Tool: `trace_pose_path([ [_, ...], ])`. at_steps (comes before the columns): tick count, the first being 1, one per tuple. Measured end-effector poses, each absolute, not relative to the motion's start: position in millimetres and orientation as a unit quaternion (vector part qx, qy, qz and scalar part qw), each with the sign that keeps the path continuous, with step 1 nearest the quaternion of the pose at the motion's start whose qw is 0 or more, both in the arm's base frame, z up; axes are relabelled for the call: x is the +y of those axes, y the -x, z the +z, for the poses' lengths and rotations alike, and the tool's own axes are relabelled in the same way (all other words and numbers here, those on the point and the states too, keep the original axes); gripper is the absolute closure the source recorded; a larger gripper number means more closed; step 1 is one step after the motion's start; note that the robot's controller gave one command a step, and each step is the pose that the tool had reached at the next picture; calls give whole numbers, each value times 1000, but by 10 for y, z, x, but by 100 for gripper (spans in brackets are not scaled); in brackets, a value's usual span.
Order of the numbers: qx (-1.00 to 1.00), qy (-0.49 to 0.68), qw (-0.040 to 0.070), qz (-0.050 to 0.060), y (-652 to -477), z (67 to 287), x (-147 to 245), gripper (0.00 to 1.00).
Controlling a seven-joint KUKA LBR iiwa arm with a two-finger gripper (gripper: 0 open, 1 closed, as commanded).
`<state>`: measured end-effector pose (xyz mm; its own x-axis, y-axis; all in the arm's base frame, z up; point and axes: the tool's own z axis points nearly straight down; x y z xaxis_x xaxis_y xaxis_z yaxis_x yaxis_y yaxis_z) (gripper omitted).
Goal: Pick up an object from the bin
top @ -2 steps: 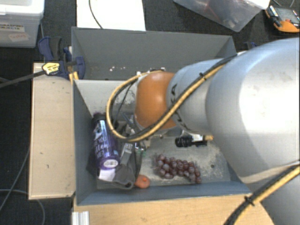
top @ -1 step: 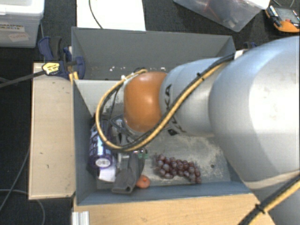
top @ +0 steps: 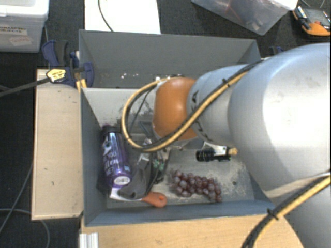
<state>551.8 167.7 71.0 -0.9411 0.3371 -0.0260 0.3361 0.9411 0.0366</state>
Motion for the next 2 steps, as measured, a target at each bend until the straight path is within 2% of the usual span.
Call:
trace_pose_path([
  [2, 985, -171, 16, 17, -5492, 718, 1594, 100],
])
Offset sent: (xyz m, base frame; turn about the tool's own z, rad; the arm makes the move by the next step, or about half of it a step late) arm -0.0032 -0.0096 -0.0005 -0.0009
